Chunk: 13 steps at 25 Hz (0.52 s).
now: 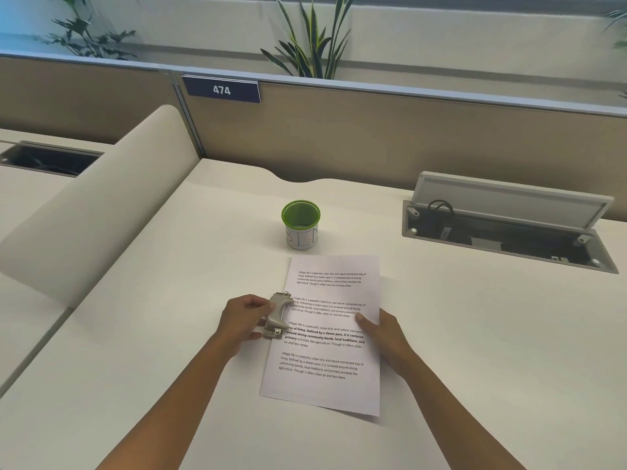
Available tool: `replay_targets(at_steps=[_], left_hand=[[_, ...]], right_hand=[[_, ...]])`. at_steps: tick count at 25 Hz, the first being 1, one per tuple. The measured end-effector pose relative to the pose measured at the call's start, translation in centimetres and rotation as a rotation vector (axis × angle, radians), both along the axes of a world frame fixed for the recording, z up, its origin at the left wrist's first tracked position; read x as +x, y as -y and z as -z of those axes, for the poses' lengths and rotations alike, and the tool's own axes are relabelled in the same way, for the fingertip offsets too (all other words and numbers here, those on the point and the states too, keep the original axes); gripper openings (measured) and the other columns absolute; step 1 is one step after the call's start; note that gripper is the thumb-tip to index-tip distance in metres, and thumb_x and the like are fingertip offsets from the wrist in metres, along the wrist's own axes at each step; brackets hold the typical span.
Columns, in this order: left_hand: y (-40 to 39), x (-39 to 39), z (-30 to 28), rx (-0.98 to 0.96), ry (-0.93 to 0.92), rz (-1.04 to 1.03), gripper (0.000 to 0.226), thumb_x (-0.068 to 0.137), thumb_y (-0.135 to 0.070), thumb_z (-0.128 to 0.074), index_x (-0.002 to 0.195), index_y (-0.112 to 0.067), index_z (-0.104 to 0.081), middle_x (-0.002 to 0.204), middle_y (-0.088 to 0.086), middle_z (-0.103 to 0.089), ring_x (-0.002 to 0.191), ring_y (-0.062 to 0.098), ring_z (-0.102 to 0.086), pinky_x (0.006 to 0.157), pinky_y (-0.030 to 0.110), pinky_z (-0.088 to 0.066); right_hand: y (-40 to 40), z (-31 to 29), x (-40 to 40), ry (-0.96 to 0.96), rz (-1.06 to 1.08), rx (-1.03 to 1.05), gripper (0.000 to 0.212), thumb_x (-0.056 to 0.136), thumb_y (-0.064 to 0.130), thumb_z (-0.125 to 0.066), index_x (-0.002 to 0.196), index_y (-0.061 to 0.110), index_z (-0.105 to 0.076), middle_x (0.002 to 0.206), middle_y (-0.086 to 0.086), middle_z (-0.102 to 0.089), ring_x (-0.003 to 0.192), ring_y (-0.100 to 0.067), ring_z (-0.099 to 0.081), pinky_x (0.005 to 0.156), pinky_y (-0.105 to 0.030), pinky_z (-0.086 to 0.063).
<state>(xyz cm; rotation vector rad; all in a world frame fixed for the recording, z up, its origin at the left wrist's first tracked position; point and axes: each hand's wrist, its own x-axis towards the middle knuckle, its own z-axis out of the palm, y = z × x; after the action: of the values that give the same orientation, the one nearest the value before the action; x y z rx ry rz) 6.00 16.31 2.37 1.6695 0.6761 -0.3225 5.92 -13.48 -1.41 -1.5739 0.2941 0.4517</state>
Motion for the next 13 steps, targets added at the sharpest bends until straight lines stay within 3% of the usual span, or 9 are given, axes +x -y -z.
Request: replay_targets(at_steps=[7,9,11,13], left_hand=[[0.7,0.7,-0.6,0.053,-0.024,-0.015,0.030,0.089,-0.036,-0.072,0.099,-0.009,-0.069,0.094,0.004,-0.072,0.072,0.021,-0.063,0.066,0.030,-0.046],[1.0,1.3,-0.8,0.161,0.014,-0.017,0.031,0.092,-0.042,-0.065,0.104,-0.013,-0.068,0.107,0.004,-0.072,0.086,0.021,-0.060,0.077,0.032,-0.045],[1.8,2.0,-1.0,0.316,0.112,-0.011,0.033,0.094,-0.042,-0.061,0.116,-0.018,-0.064,0.120,0.000,-0.067,0.107,0.022,-0.059,0.097,0.038,-0.045],[3.0,2.9,-1.0,0.474,0.229,0.071,0.038,0.097,-0.040,-0.057,0.129,-0.019,-0.059,0.134,0.001,-0.063,0.128,0.024,-0.053,0.111,0.045,-0.037]], right_hand=[[0.1,-0.6,0.1,-0.048,0.022,0.046,0.029,0.099,0.021,-0.065,0.125,0.011,-0.069,0.118,-0.008,-0.077,0.108,-0.029,-0.075,0.100,-0.053,-0.056],[0.0,-0.7,0.1,-0.054,0.029,0.044,0.029,0.099,0.020,-0.065,0.125,0.010,-0.069,0.118,-0.009,-0.077,0.108,-0.030,-0.074,0.100,-0.054,-0.055],[0.0,-0.7,0.1,-0.058,0.037,0.037,0.028,0.099,0.021,-0.065,0.125,0.011,-0.069,0.118,-0.009,-0.077,0.108,-0.030,-0.074,0.101,-0.054,-0.055],[-0.1,-0.7,0.0,-0.060,0.040,0.030,0.028,0.099,0.021,-0.065,0.125,0.012,-0.069,0.118,-0.008,-0.077,0.108,-0.029,-0.074,0.101,-0.053,-0.055]])
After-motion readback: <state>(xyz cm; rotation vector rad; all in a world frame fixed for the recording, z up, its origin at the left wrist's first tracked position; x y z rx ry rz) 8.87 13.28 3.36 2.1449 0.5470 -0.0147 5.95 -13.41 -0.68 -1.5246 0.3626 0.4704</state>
